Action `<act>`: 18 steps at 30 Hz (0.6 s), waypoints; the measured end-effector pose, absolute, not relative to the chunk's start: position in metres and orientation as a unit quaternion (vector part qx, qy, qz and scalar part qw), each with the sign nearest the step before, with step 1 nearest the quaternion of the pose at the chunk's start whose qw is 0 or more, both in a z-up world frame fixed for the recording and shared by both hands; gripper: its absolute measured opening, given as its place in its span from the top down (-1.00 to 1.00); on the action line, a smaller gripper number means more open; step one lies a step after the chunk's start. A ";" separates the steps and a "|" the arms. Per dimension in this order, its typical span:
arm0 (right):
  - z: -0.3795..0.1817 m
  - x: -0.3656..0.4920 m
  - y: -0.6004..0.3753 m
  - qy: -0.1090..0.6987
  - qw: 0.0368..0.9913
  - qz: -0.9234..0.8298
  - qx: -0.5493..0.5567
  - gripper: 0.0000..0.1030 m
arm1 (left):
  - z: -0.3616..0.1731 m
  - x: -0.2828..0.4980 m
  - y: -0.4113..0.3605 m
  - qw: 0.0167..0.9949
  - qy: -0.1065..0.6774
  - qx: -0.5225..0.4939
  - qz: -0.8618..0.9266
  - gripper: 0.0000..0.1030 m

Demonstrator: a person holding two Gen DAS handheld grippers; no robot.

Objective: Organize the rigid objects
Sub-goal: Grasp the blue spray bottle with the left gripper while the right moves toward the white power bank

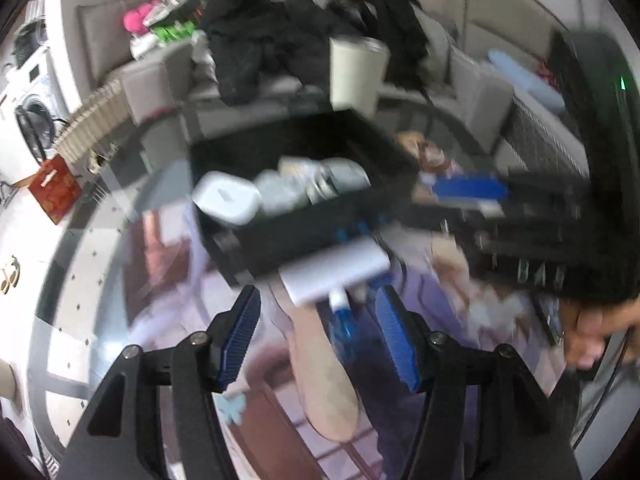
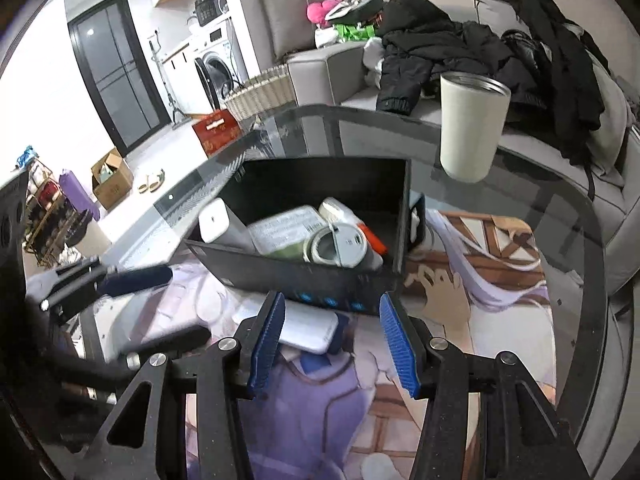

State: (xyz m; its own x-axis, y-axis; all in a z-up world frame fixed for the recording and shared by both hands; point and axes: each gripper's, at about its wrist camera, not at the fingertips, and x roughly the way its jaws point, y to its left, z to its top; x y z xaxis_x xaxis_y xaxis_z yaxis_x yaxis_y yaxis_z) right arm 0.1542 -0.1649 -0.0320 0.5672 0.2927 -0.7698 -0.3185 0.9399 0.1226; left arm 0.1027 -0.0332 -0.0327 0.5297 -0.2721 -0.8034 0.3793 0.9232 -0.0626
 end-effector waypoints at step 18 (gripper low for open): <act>-0.069 0.168 -0.125 0.468 0.860 0.199 -0.047 0.00 | -0.076 0.094 0.000 0.843 0.508 0.061 -0.166 0.71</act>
